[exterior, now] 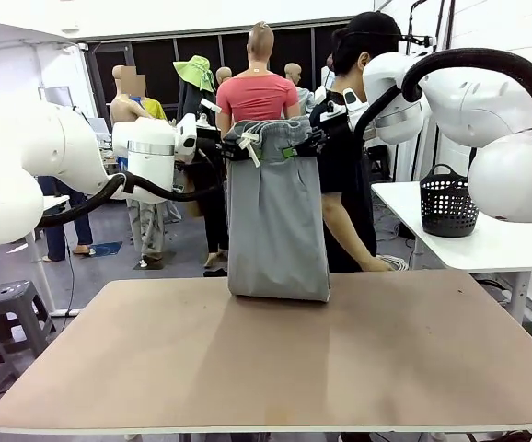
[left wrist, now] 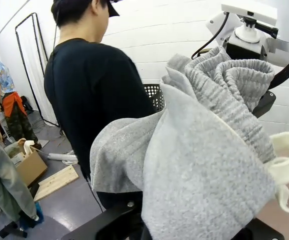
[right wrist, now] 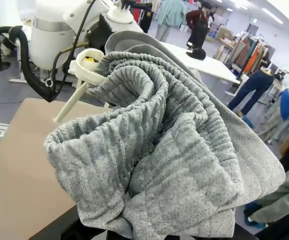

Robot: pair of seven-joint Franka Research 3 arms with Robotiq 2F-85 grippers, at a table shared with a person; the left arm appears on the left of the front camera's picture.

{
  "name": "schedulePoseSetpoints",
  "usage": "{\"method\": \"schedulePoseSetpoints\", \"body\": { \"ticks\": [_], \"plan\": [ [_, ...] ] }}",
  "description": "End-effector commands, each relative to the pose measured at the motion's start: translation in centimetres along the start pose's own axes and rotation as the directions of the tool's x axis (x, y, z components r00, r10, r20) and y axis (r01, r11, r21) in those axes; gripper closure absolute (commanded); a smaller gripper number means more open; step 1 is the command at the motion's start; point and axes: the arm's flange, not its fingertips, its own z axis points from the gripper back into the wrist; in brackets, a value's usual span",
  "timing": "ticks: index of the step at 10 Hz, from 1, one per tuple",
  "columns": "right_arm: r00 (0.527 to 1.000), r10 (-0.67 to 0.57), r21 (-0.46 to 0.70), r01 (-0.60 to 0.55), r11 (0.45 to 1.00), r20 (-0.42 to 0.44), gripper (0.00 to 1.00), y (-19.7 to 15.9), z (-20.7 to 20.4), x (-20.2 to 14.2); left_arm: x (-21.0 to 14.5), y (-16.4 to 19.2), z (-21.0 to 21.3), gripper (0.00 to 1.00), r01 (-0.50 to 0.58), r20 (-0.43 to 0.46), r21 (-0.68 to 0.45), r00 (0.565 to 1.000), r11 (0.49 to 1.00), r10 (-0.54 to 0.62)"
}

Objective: Fold the training pants.
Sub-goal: Fold the Training pants in half.

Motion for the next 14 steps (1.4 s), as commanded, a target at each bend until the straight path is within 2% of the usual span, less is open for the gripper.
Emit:
{"method": "schedulePoseSetpoints", "body": {
  "ticks": [1,3,4,6,8,12,14],
  "plan": [
    [0.999,0.009,-0.025,-0.010,1.000,-0.045,1.00,-2.7,-0.2,0.2,0.3,2.2,-0.5,1.00,0.012,-0.001,0.054,1.000,0.998,-0.012],
    [0.998,0.031,-0.027,-0.033,0.999,-0.062,1.00,-4.1,-0.8,0.7,0.2,3.1,-1.0,1.00,0.028,-0.007,0.081,1.000,0.996,-0.028],
    [0.998,0.033,-0.019,-0.034,0.999,-0.058,1.00,-3.7,-1.1,0.6,0.0,2.8,-1.1,1.00,0.029,-0.007,0.081,1.000,0.996,-0.028],
    [0.997,-0.027,0.014,0.028,1.000,-0.075,1.00,-2.8,-1.9,-0.7,-1.4,1.6,-0.7,1.00,-0.095,-0.047,-0.001,0.994,0.995,0.095],
    [0.994,-0.072,0.053,0.076,0.996,-0.078,1.00,-1.3,-2.7,-2.3,-3.0,-0.1,0.1,1.00,-0.169,-0.094,-0.028,0.982,0.985,0.166],
    [0.956,-0.288,0.145,0.293,0.945,-0.054,1.00,3.2,-3.3,-7.0,-7.9,-3.5,1.5,1.00,-0.313,-0.085,-0.147,0.949,0.938,0.304],
    [0.909,-0.406,0.206,0.417,0.885,-0.096,1.00,5.0,-3.4,-9.9,-10.4,-4.8,1.9,1.00,-0.403,-0.094,-0.217,0.915,0.889,0.392]
  ]
}}
